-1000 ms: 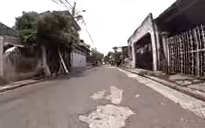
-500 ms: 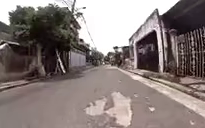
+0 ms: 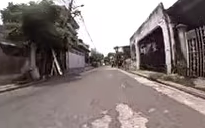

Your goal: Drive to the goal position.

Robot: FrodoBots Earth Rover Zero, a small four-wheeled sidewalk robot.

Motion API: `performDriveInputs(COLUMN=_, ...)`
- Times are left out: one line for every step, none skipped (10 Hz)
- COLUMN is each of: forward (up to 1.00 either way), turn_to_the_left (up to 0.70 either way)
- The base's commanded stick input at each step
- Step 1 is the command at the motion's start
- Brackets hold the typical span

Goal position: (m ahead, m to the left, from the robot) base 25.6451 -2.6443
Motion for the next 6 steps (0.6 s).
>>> performDriveInputs(forward=1.00, turn_to_the_left=0.00)
performDriveInputs(forward=1.00, turn_to_the_left=0.00)
performDriveInputs(forward=1.00, turn_to_the_left=0.00)
performDriveInputs(forward=1.00, turn_to_the_left=0.00)
performDriveInputs(forward=1.00, turn_to_the_left=0.00)
performDriveInputs(forward=1.00, turn_to_the_left=0.00)
